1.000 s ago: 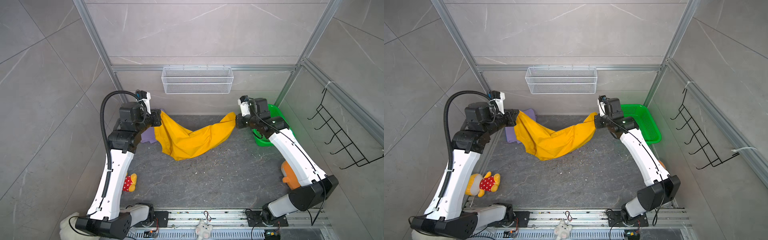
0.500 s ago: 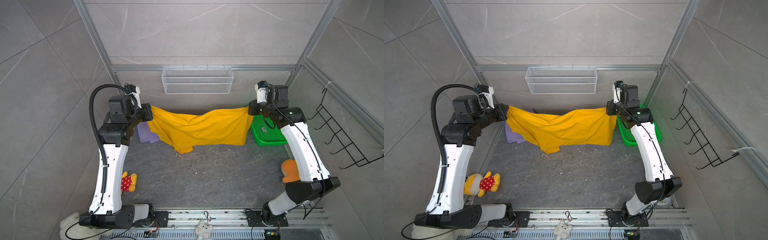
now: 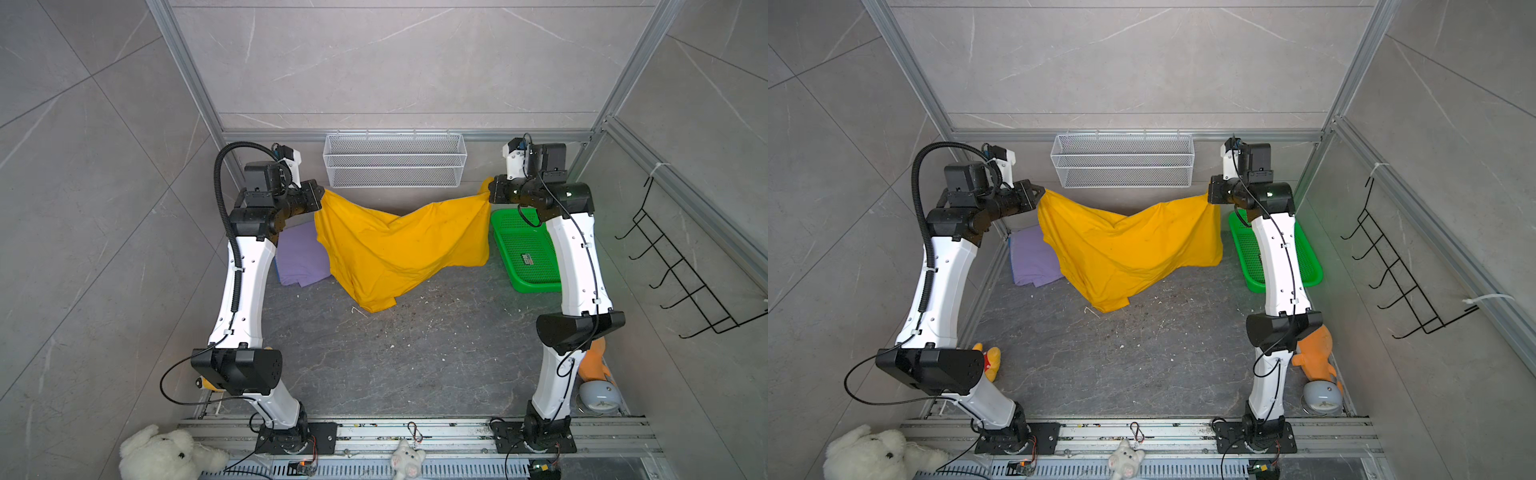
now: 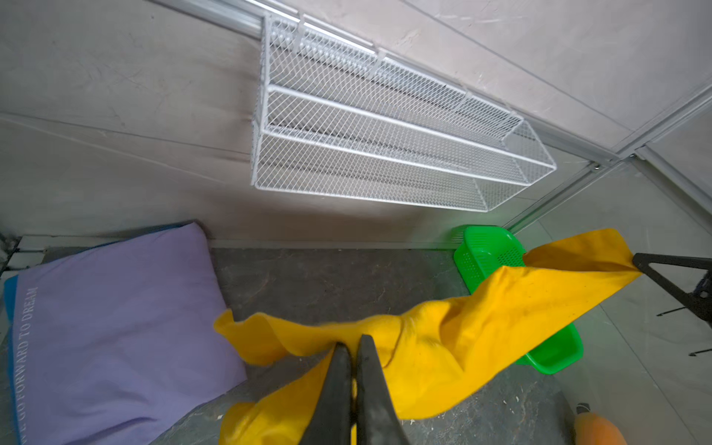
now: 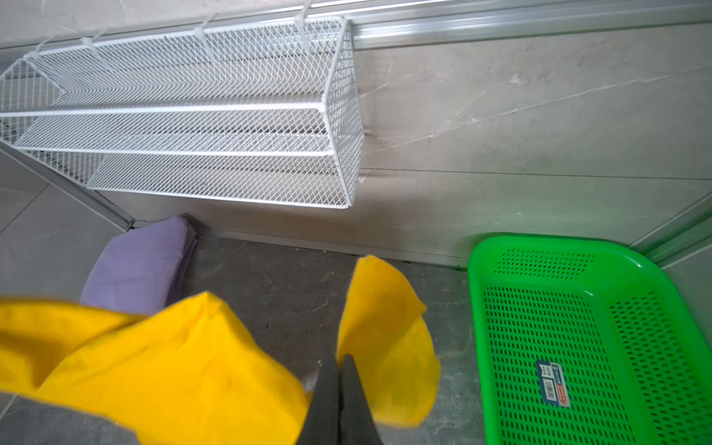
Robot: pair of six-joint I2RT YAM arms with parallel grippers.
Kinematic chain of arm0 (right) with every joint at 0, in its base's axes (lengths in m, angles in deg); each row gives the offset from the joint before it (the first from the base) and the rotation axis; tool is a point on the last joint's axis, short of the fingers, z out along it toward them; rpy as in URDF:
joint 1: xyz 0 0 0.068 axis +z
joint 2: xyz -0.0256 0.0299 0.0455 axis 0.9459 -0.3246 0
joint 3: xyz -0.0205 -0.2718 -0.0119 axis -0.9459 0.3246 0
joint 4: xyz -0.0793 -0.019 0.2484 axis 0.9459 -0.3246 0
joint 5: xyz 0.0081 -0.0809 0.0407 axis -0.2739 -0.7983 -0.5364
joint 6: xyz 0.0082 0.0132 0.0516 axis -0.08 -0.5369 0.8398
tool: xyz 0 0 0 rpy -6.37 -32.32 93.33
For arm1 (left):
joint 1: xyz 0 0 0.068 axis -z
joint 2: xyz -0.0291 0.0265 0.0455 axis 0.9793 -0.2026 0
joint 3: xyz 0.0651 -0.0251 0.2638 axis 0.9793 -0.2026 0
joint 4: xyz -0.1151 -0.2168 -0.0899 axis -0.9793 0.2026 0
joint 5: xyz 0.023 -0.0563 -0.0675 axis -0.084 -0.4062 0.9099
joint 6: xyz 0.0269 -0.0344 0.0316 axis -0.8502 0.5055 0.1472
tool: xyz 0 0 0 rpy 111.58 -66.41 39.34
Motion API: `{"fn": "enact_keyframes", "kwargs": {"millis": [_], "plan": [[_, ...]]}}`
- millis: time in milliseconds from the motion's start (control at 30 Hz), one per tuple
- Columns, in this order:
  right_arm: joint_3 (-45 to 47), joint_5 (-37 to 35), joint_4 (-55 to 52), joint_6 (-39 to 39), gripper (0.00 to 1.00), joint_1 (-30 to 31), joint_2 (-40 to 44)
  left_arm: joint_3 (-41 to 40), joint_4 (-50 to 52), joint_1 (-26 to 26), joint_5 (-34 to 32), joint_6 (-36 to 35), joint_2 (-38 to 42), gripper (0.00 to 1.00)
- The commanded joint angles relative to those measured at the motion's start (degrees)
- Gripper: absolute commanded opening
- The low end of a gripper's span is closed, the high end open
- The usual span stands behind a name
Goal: Fold and stack t-shirts
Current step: Flatten out the T-shirt at the center of the table.
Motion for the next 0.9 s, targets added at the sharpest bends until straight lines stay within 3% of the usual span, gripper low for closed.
{"fn": "enact_keyframes", "kwargs": {"millis": [0,133,300,367,400,433,467,500,567,667,867], "plan": [[11.3,1.3,1.7,0.3,0.00,-0.1,12.7,-2.6,-9.1,-0.3,2.9,1.2,10.4,0.00],[37.9,-0.8,11.0,3.2,0.00,-0.1,32.1,-18.4,-12.5,-0.3,2.8,2.1,23.7,0.00],[62.1,-4.6,13.0,6.6,0.00,0.0,52.0,-40.8,-13.7,-0.3,1.9,5.6,42.7,0.00],[69.6,-5.7,12.0,7.9,0.13,0.0,57.7,-50.4,-12.7,-0.2,1.7,7.1,49.9,0.00],[73.2,-6.2,11.4,8.8,0.30,0.0,60.1,-55.8,-11.9,-0.2,1.6,8.1,53.7,0.09],[76.6,-6.2,11.4,9.6,0.48,0.0,62.2,-61.0,-11.1,-0.2,1.8,9.3,57.2,0.38],[78.9,-6.1,11.5,9.9,0.60,0.0,63.5,-64.8,-9.9,-0.2,1.5,10.2,59.9,0.75],[80.5,-6.1,11.1,10.0,0.69,0.0,64.2,-68.5,-8.4,-0.3,0.5,11.3,63.3,0.99],[81.8,-5.9,9.8,9.7,0.77,0.0,64.2,-72.9,-5.3,-0.2,-2.5,12.7,67.7,1.00],[83.0,-4.8,9.6,8.8,0.81,0.0,62.9,-74.1,-1.8,-0.3,-6.5,13.6,70.0,1.00],[87.7,1.6,13.1,8.2,0.82,2.5,56.6,-74.6,-2.7,-0.2,-5.1,14.3,59.7,1.00]]}}
